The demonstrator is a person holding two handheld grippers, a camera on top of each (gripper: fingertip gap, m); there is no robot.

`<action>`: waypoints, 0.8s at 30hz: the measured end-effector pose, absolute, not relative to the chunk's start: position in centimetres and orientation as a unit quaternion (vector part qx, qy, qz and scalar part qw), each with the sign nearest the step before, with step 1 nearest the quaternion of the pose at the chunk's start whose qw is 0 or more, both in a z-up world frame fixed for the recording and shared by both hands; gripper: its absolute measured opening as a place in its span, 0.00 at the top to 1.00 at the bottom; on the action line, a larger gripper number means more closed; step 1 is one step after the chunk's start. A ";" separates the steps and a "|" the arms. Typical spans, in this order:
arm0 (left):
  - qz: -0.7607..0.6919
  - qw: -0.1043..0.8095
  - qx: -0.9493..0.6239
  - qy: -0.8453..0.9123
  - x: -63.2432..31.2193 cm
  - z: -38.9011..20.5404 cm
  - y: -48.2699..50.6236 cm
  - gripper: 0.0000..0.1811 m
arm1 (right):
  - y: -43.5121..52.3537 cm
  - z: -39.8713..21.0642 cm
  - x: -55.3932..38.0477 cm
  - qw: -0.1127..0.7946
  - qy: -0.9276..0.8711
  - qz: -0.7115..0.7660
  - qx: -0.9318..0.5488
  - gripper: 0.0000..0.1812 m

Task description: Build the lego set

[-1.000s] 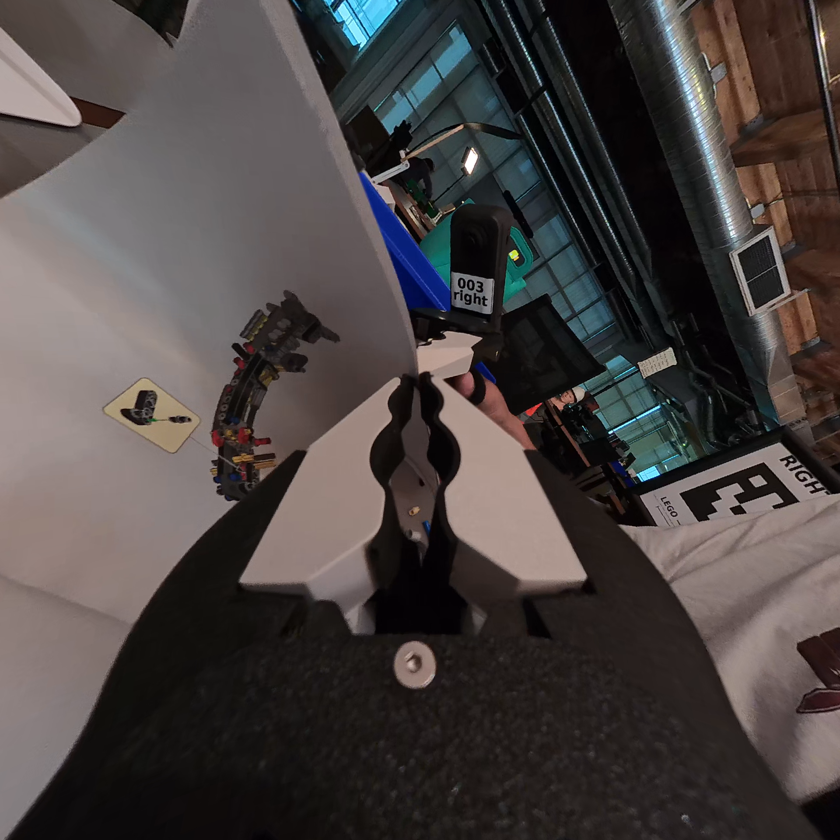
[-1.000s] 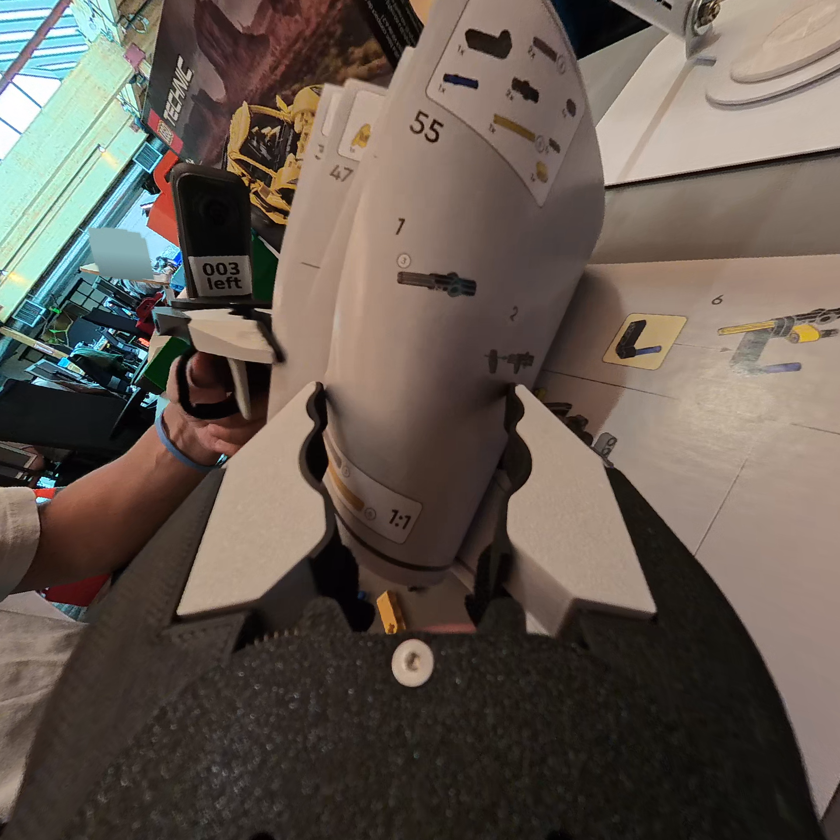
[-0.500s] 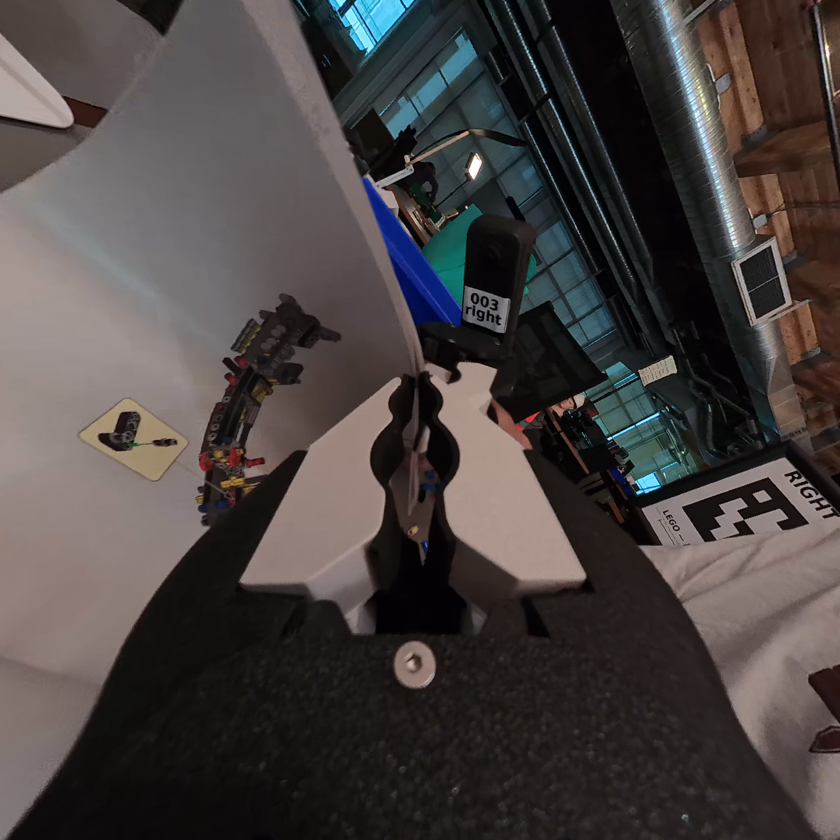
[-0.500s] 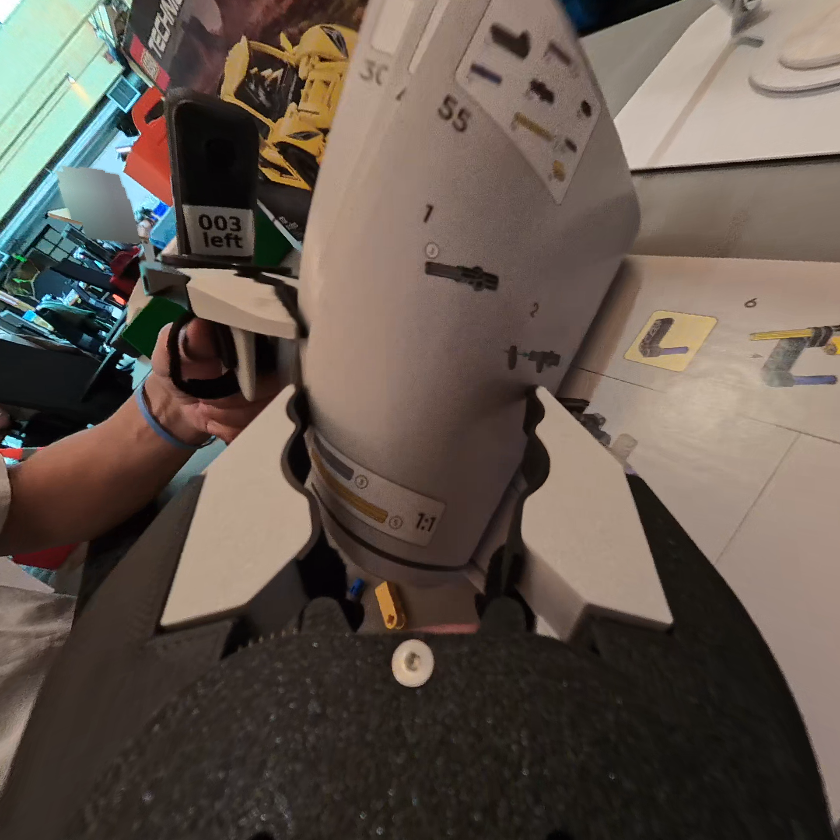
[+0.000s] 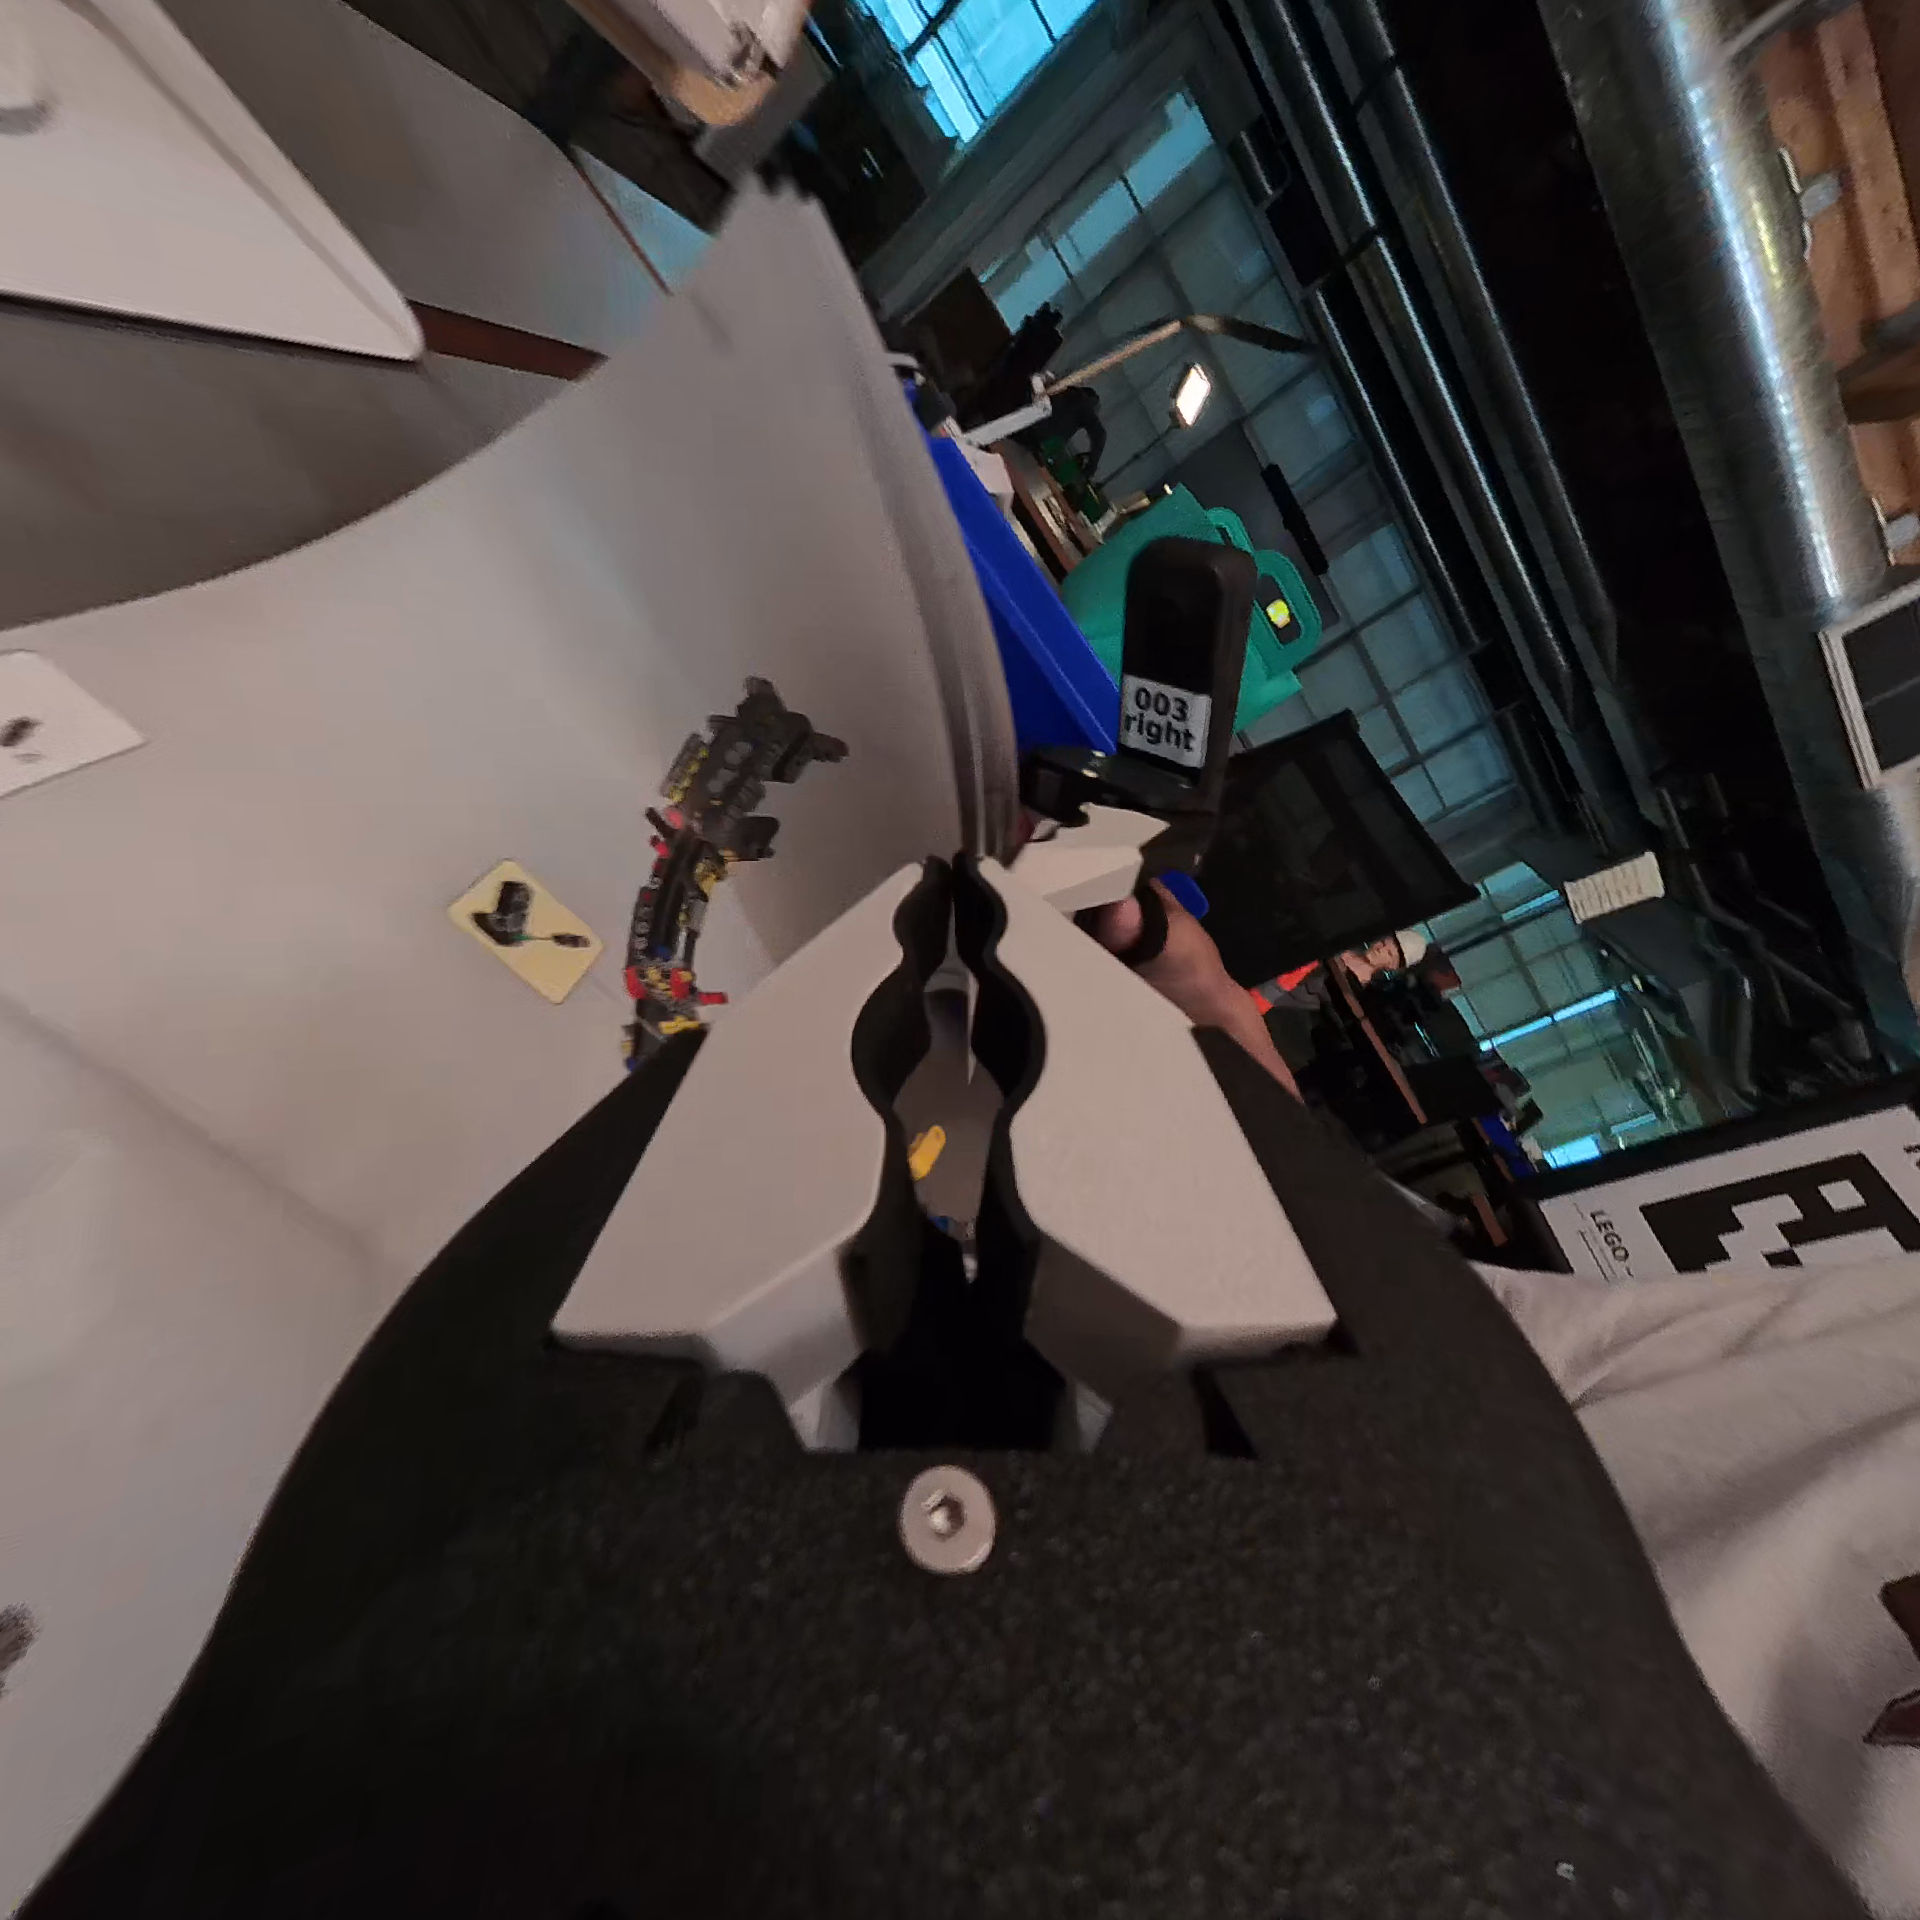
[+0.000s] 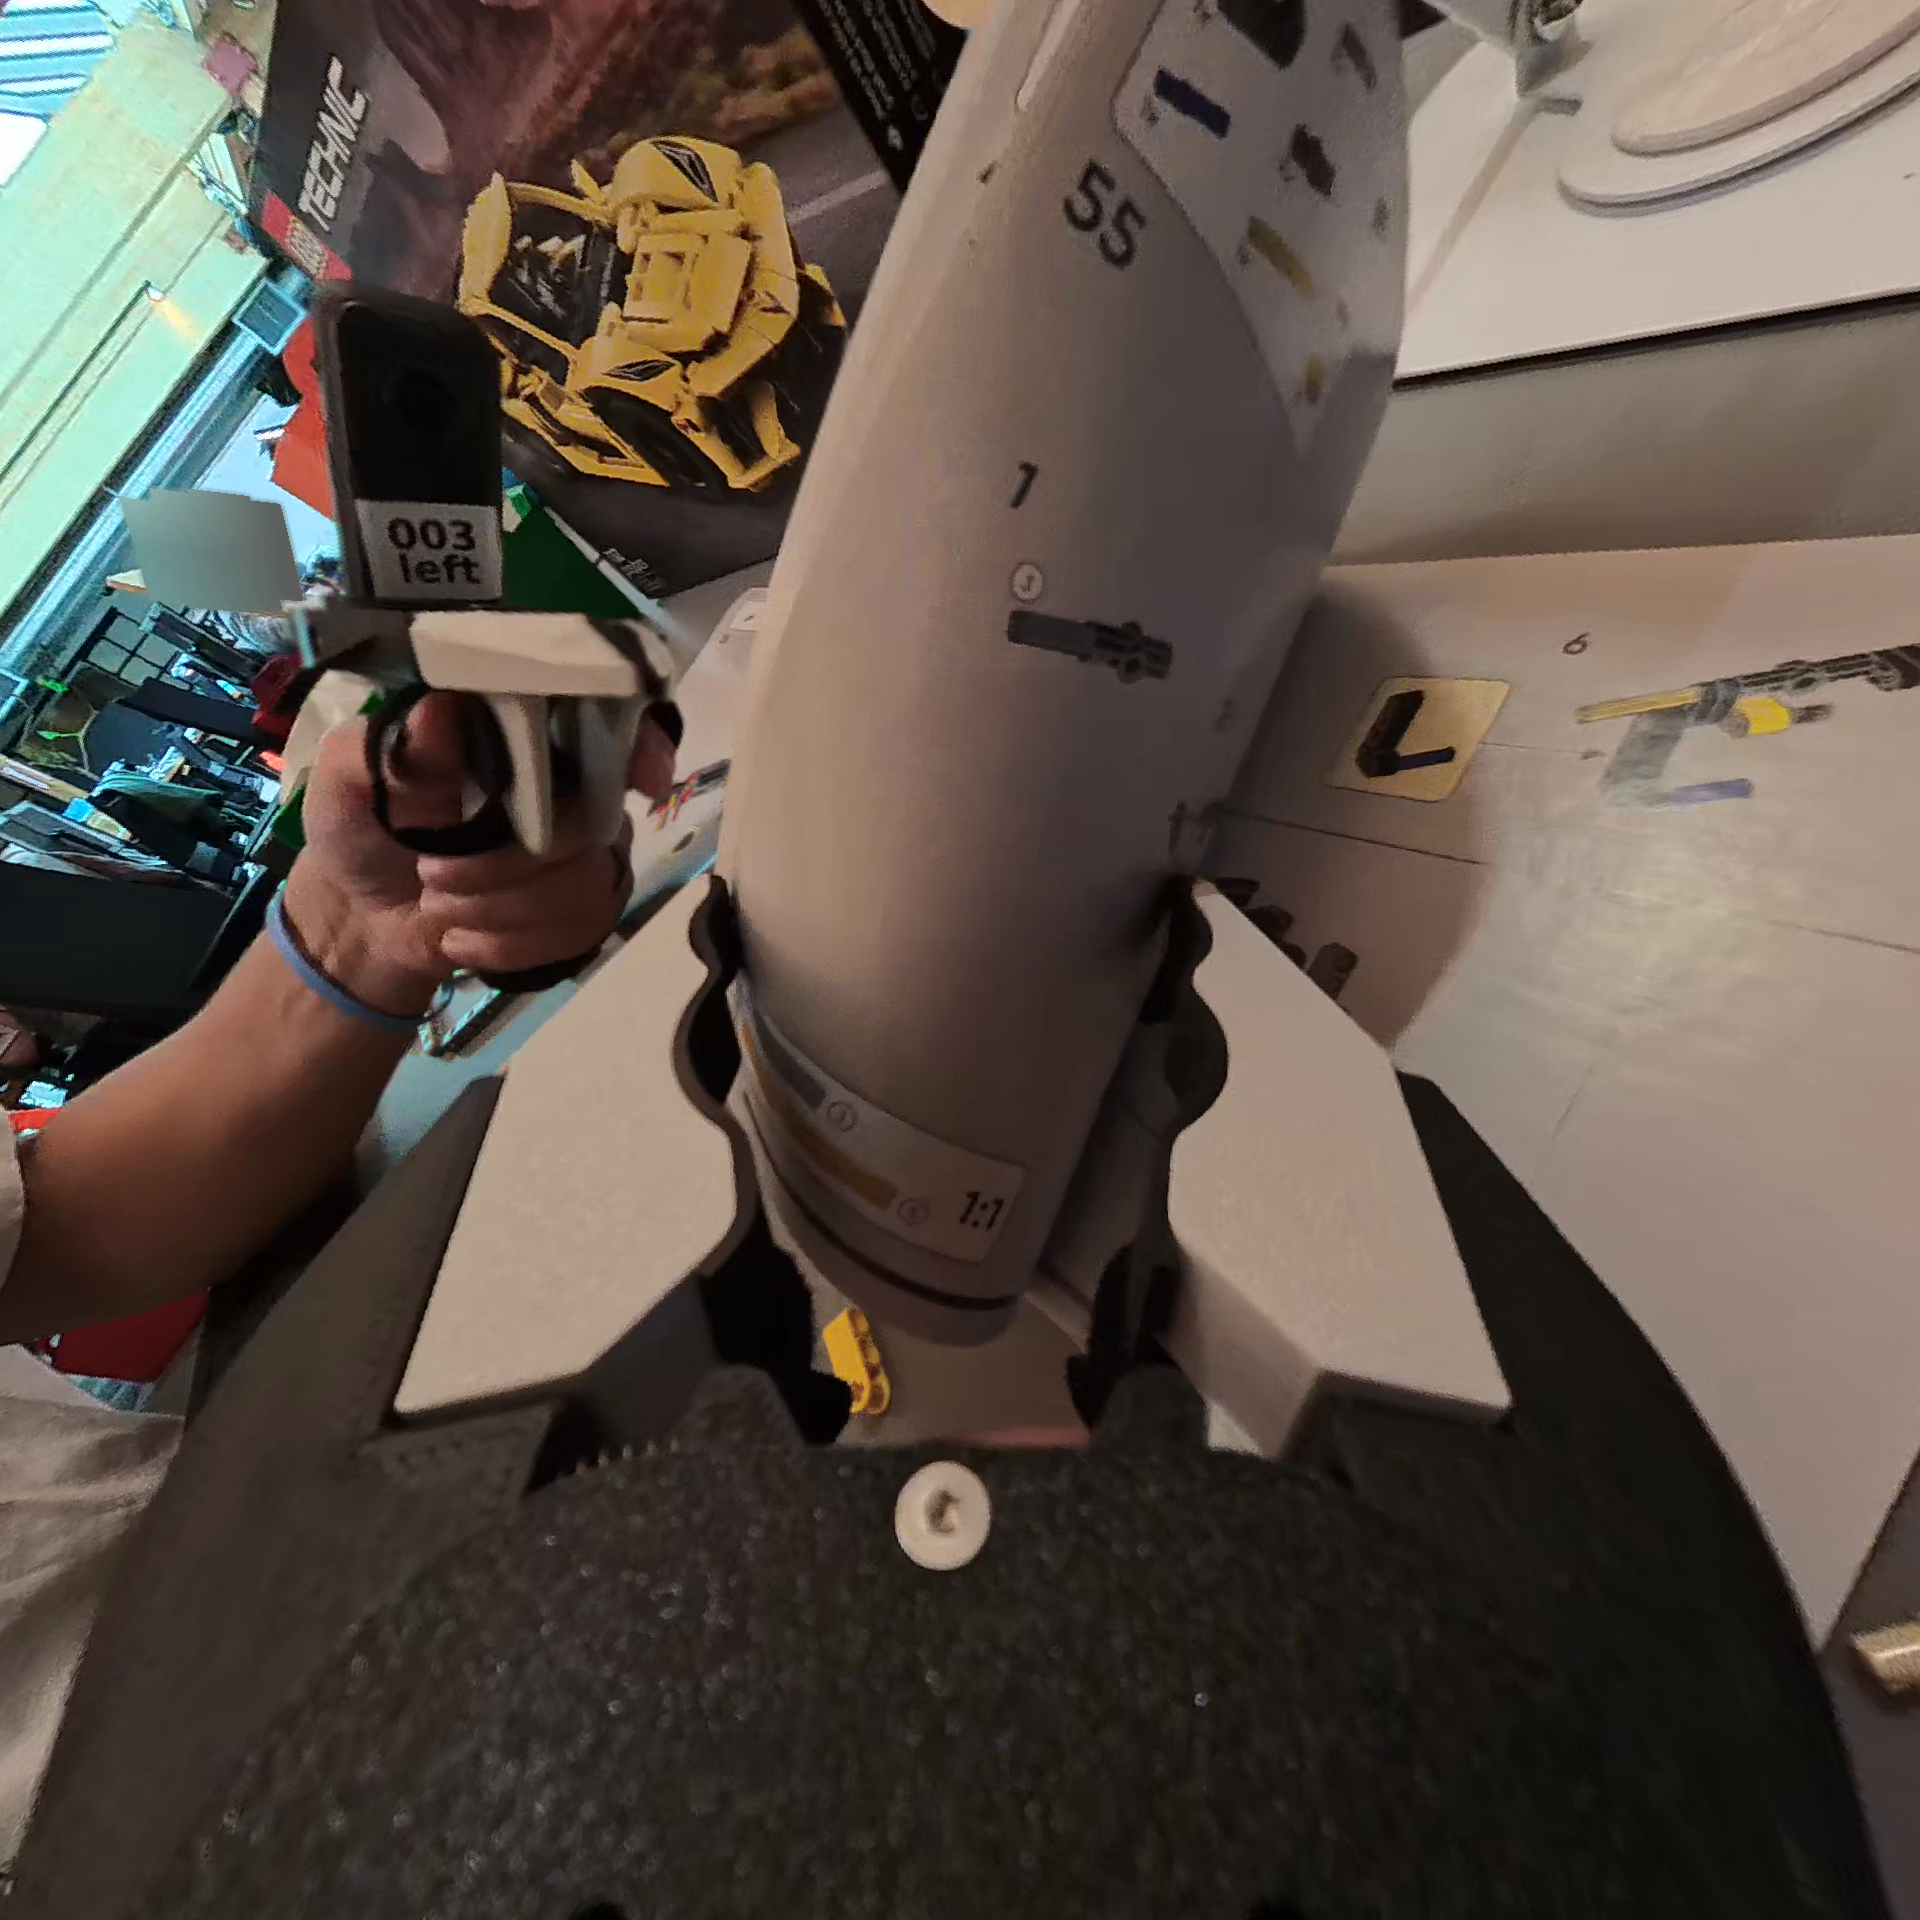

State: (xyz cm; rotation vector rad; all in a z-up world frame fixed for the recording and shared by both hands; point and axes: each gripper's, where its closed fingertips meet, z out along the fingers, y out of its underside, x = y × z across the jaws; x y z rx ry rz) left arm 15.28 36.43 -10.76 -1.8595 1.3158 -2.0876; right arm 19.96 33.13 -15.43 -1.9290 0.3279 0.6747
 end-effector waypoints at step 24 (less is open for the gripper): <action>-0.662 0.055 -0.538 0.519 17.7 -10.9 32.5 1.00 | 33.2 -14.3 18.9 0.521 0.115 0.292 -0.794 0.56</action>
